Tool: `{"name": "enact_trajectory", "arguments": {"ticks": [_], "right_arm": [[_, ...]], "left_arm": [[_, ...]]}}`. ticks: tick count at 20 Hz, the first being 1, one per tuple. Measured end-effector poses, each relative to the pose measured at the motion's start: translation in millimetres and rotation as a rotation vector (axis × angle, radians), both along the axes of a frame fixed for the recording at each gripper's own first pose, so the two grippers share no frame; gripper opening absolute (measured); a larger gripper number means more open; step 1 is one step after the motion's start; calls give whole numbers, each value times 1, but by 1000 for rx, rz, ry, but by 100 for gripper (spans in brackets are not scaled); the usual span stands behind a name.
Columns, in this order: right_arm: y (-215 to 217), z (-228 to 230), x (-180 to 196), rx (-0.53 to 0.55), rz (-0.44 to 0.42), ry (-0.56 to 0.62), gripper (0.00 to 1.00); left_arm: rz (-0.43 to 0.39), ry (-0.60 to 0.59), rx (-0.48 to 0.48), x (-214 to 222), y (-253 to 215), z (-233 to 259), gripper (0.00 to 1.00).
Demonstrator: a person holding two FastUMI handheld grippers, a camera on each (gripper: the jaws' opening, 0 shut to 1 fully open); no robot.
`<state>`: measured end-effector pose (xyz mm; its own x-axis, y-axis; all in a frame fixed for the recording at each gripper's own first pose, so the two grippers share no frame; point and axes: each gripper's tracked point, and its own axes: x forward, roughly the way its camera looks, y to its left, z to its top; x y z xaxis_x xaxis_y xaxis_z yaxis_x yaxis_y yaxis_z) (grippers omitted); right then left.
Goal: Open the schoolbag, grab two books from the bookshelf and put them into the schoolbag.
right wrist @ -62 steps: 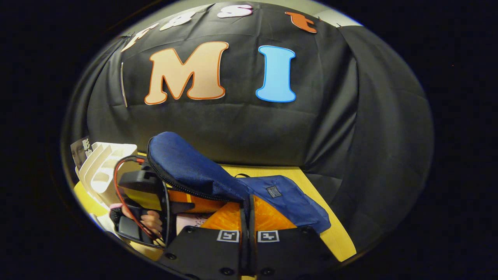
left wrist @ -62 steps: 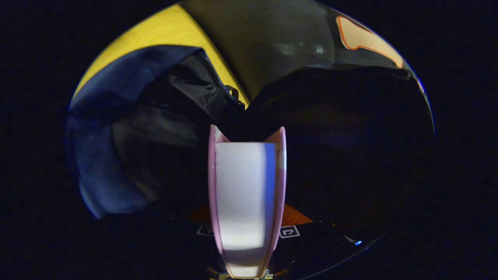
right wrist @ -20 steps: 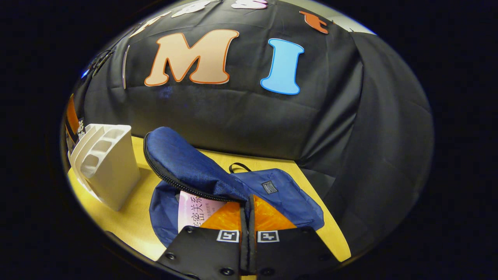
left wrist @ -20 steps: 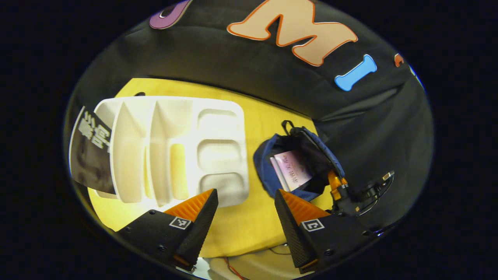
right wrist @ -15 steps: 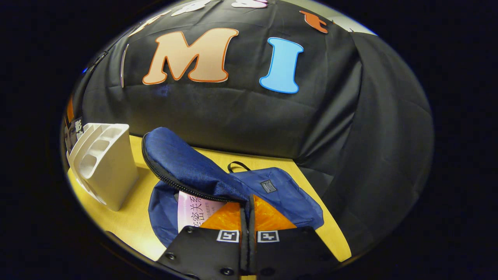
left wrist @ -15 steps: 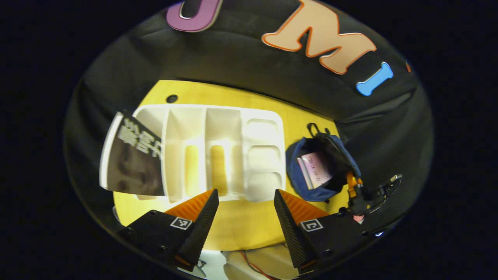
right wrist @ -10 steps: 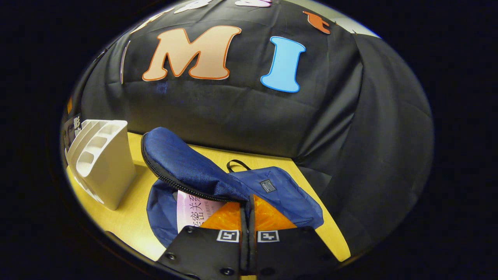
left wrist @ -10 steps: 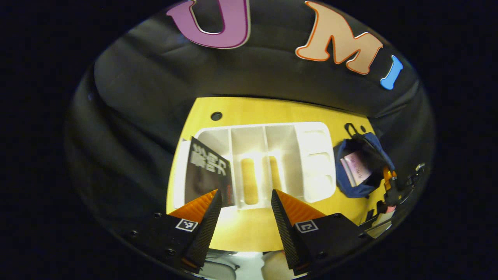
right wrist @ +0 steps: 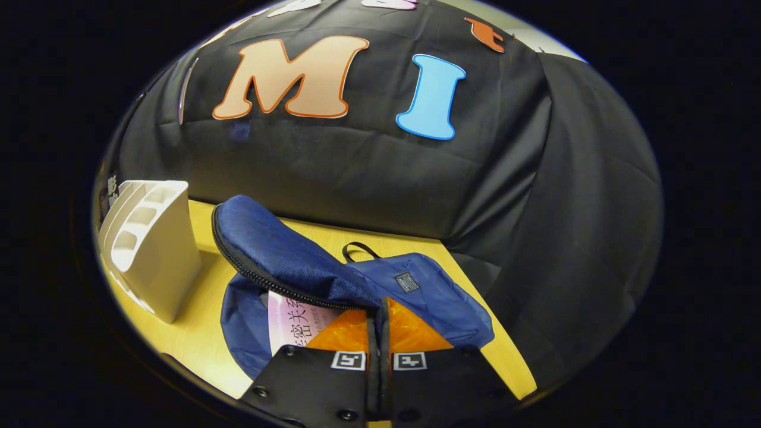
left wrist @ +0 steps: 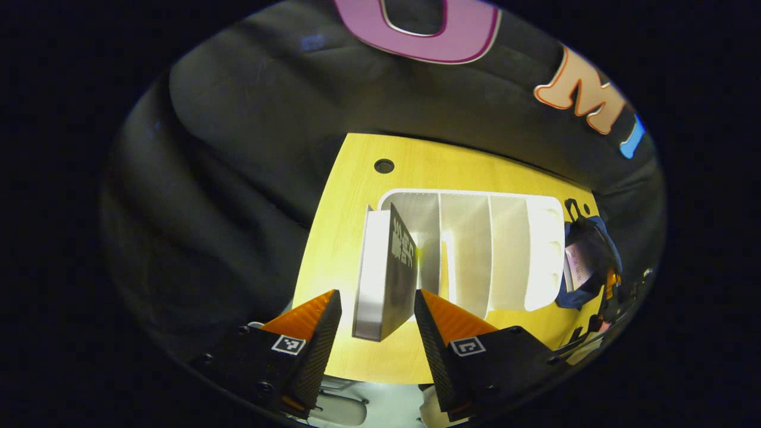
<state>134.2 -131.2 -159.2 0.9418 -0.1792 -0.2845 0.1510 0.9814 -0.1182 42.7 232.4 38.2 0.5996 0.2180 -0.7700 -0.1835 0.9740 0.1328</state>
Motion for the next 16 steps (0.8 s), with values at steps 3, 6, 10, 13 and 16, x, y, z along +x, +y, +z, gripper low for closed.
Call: {"name": "enact_trajectory", "arguments": {"ticks": [3,6,10,13,16], "right_arm": [[1,0,-1,-10,-11,7,5],[4,-1,-2,-27,-16,14,5],[6,-4,-4,-41,-17,24,5],[6,-5,-3,-42,-21,24,5],[7,-4,-4,-45,-23,24,3]], "left_arm": [[12,31,-90,13,2,-28,71],[30,49,-140,24,7,-46,66],[32,85,-181,32,4,-57,51],[16,104,-206,42,-9,-62,46],[8,132,-184,53,-16,-69,40]]}}
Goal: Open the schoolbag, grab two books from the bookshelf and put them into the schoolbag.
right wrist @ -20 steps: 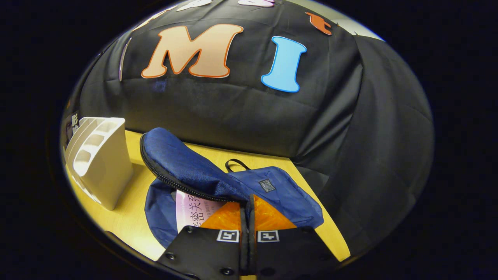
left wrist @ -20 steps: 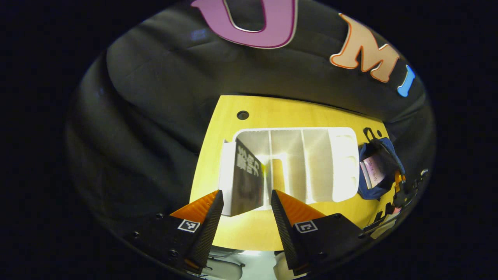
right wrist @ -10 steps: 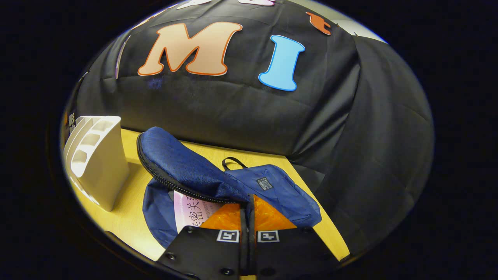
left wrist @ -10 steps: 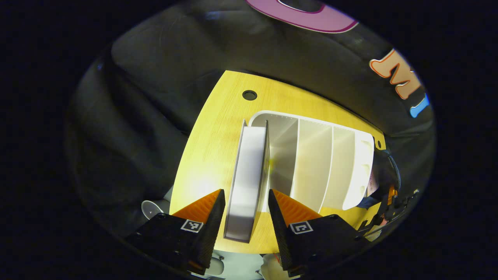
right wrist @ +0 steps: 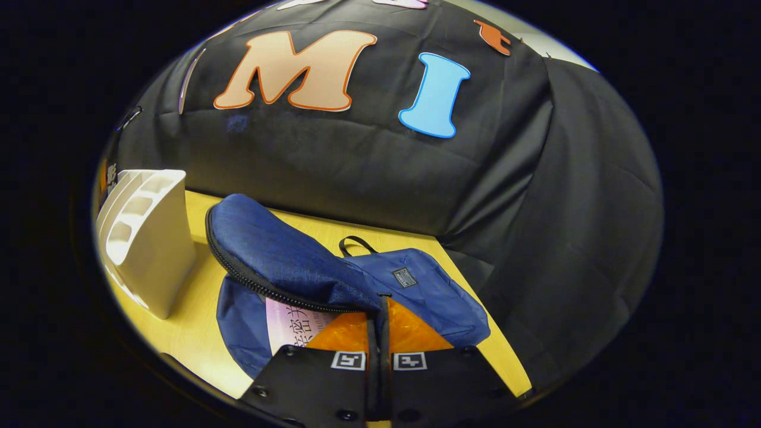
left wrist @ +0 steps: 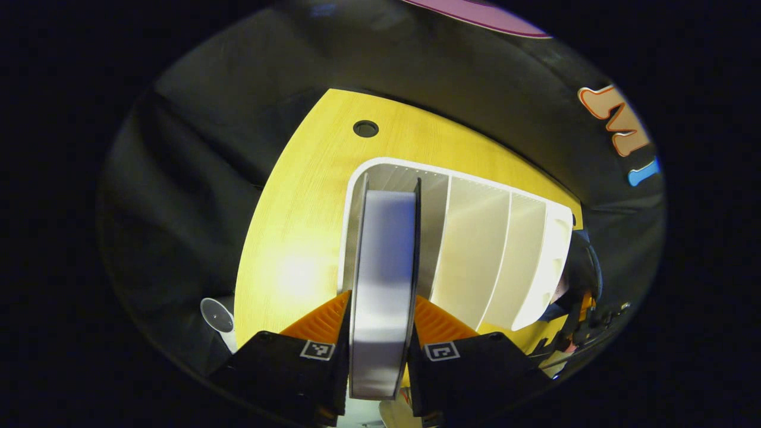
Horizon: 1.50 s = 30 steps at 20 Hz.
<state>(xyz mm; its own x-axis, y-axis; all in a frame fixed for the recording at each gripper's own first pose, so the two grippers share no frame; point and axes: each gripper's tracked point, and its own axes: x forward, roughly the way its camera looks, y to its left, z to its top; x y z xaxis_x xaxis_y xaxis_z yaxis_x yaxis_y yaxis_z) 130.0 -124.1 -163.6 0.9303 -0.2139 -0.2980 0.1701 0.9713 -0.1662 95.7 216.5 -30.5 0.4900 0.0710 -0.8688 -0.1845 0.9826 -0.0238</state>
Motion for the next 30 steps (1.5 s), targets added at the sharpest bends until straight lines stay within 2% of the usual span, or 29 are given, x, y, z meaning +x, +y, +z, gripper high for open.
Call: {"name": "enact_trajectory", "arguments": {"ticks": [4,11,16,24,30], "right_arm": [[1,0,0,-8,3,1,5],[1,0,-1,-2,3,0,3],[2,1,-2,-6,14,2,5],[2,1,-3,3,27,-2,3],[1,2,-4,14,48,-9,3]], "left_arm": [[-19,37,22,5,-5,-6,39],[7,101,49,4,-6,-13,39],[122,116,20,-7,-7,-8,38],[165,127,-4,-63,-27,40,38],[146,54,24,-99,-54,95,37]]}}
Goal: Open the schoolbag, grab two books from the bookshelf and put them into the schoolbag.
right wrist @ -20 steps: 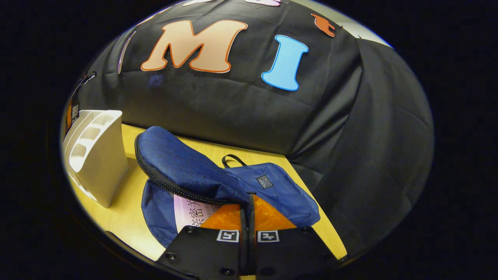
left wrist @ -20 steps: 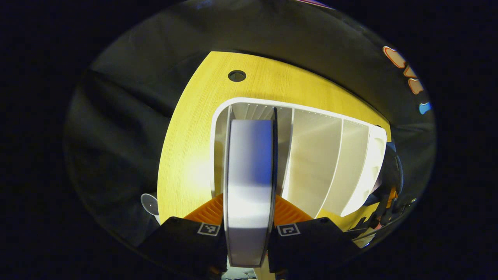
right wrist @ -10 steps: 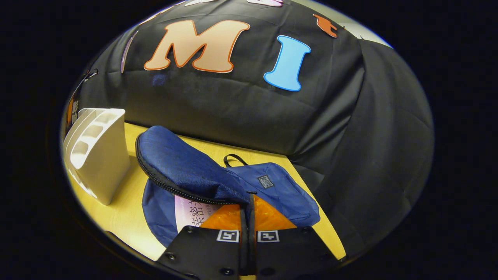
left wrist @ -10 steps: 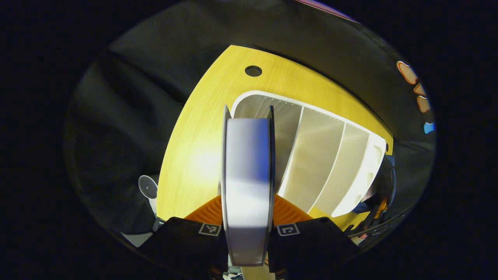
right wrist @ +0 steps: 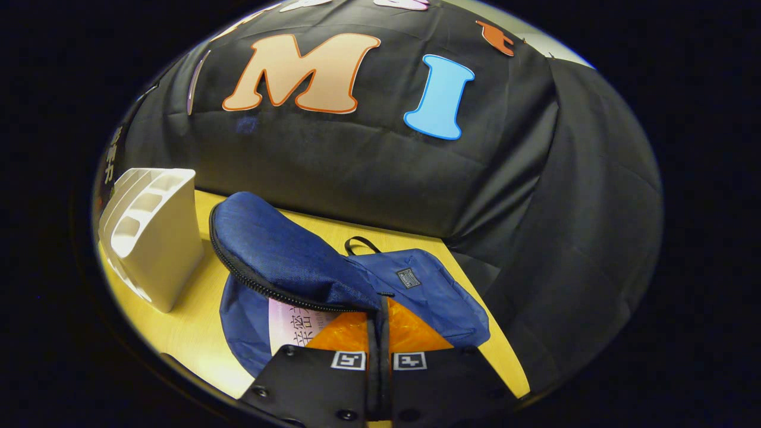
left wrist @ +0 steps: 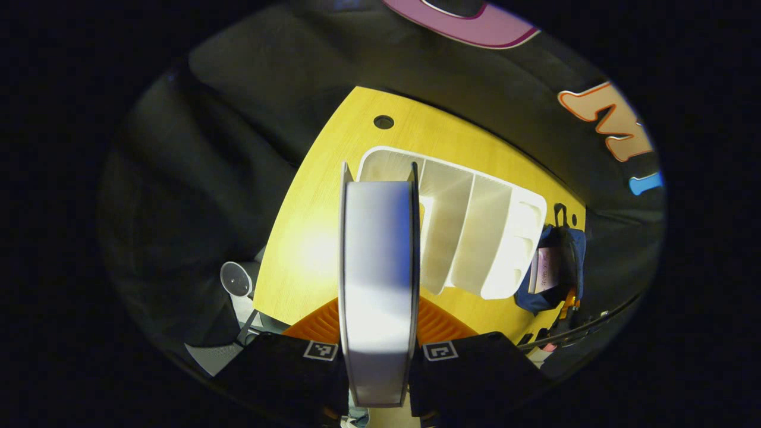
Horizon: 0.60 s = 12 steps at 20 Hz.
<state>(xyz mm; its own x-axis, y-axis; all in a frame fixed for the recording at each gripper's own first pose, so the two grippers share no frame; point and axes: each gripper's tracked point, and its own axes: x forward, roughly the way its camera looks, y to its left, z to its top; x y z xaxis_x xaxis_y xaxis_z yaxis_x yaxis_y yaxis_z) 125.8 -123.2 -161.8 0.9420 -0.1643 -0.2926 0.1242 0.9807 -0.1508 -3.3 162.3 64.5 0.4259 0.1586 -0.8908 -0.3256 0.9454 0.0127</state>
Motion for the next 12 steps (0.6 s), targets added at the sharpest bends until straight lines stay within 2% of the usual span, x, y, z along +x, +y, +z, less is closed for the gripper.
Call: {"name": "enact_trajectory", "arguments": {"ticks": [4,7,12], "right_arm": [[-2,0,-1,10,21,-5,3],[-3,-1,-3,19,35,-7,3],[-2,-3,-2,25,67,0,3]], "left_arm": [[-9,-80,20,-20,-17,39,38],[-46,-121,41,-30,-39,54,37],[-129,-165,-41,-30,-111,56,37]]}}
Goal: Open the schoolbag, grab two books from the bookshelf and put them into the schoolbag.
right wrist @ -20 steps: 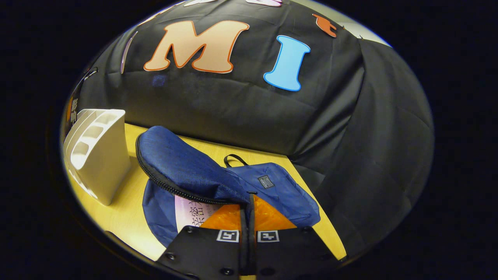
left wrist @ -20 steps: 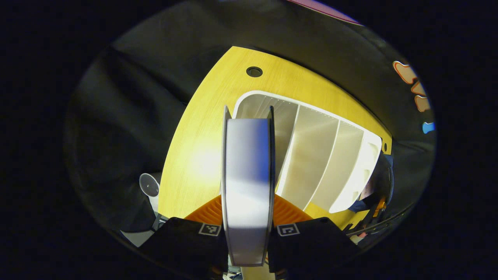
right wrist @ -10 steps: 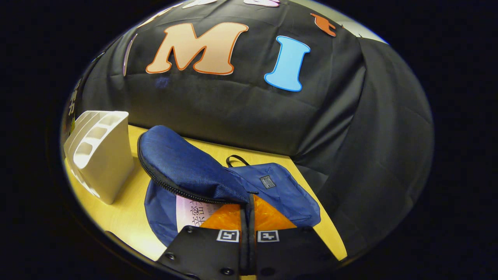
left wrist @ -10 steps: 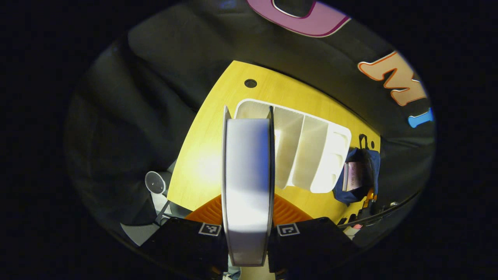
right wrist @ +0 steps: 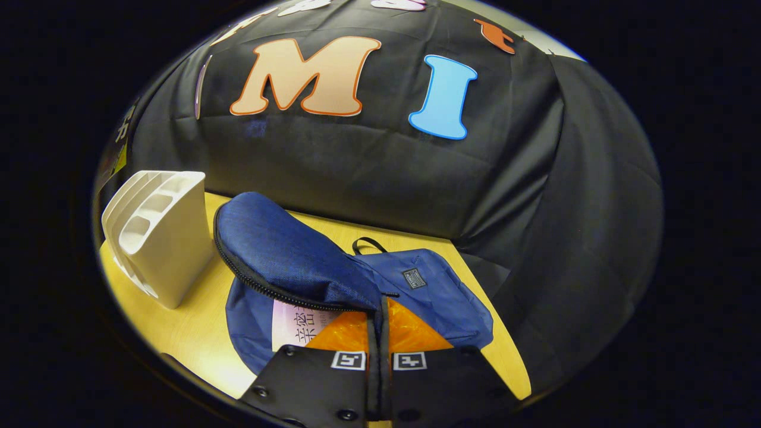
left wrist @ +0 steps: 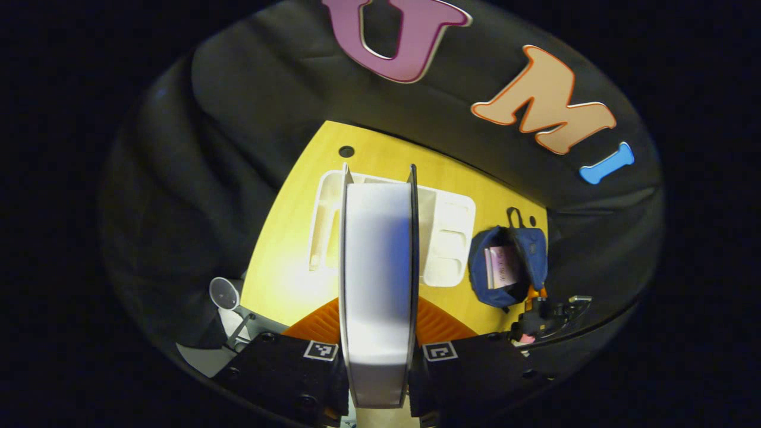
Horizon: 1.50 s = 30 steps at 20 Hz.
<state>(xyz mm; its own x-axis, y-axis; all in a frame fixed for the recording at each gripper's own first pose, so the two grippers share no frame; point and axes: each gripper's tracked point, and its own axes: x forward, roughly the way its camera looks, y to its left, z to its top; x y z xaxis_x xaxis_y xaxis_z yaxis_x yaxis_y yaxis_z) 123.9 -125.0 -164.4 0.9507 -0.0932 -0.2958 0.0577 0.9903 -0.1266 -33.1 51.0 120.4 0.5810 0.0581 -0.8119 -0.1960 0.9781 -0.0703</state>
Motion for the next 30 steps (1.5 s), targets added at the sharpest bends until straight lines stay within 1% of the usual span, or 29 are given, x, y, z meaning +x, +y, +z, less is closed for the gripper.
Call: {"name": "enact_trajectory", "arguments": {"ticks": [3,6,10,12,14,17,20,21,22,23,24,25,30], "right_arm": [[-3,1,1,15,18,-1,3],[-4,2,1,46,27,-1,3],[-6,3,2,70,25,-2,3],[-6,3,3,89,26,0,3],[-8,4,4,99,27,0,3],[-10,5,4,122,20,0,3],[-12,8,5,135,14,-2,3],[-12,8,5,138,14,-3,5],[-13,10,5,144,15,-5,3],[-14,11,5,152,14,-7,3],[-14,12,5,159,15,-9,5],[-14,12,5,165,17,-10,3],[-14,20,2,181,31,-26,3]], "left_arm": [[-89,-15,-48,15,-50,-4,37],[-166,-2,-101,34,-98,-20,37],[-277,19,-188,64,-157,-57,37],[-321,31,-239,76,-186,-82,37],[-353,29,-268,94,-206,-106,37],[-350,32,-311,121,-229,-146,37],[-331,48,-406,136,-250,-176,37],[-322,44,-440,141,-257,-184,37],[-311,43,-474,145,-266,-191,37],[-304,40,-505,149,-278,-198,37],[-295,31,-533,153,-287,-205,37],[-292,23,-556,157,-294,-214,37],[-275,-19,-637,168,-332,-252,37]]}}
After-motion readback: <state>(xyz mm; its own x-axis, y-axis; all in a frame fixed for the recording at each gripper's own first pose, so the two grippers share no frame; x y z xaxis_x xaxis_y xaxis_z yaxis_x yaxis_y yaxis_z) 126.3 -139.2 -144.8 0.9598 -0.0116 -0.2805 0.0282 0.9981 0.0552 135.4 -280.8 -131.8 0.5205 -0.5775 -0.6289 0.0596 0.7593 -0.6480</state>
